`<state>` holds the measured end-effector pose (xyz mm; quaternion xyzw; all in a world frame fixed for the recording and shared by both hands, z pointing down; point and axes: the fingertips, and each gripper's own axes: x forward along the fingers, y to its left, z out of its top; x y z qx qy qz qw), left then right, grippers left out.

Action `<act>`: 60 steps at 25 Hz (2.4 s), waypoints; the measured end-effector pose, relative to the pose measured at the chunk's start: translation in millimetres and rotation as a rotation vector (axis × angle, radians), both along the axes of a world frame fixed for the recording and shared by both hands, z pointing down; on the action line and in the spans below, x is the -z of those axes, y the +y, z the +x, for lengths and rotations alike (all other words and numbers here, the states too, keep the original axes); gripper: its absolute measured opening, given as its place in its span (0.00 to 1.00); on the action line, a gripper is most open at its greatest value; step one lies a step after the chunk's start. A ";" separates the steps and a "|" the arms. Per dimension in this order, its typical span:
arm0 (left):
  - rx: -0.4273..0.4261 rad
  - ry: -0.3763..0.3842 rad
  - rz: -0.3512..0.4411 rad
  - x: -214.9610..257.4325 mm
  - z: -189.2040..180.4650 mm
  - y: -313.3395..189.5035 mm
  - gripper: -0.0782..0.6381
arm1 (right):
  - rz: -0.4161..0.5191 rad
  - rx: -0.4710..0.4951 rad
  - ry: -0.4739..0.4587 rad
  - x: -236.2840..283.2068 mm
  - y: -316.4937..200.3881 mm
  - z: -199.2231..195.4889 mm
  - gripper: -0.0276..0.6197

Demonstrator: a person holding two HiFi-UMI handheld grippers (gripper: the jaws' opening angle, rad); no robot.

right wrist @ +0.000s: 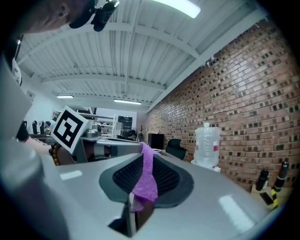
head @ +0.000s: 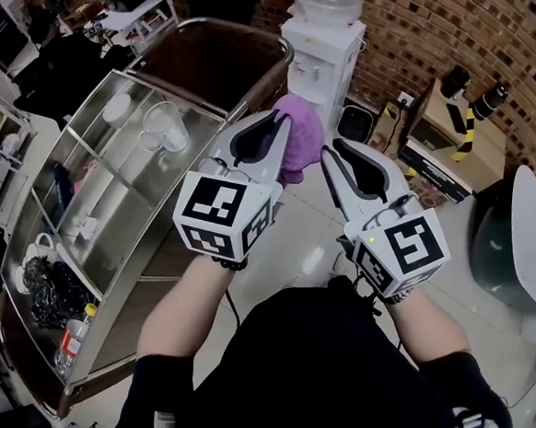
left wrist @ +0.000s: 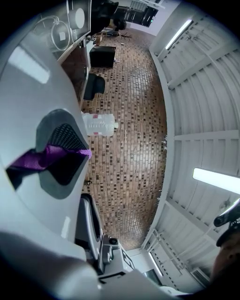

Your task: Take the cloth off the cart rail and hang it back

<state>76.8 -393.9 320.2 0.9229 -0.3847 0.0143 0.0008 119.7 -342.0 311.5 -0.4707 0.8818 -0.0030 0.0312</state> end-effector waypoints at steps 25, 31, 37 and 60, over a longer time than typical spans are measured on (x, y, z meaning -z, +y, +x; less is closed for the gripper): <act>0.325 -0.057 0.019 -9.8 113.4 -157.6 0.15 | 0.003 0.270 -0.090 -34.8 -163.4 152.8 0.14; 0.408 -0.052 0.019 0.8 114.0 -189.5 0.15 | -0.001 0.317 -0.099 -37.9 -193.2 169.1 0.14; 0.462 -0.043 0.018 4.1 105.5 -209.2 0.15 | 0.018 0.355 -0.103 -37.6 -209.9 167.0 0.15; 0.601 -0.041 0.057 35.4 32.8 -334.4 0.15 | 0.068 0.555 -0.063 -25.6 -345.9 72.3 0.22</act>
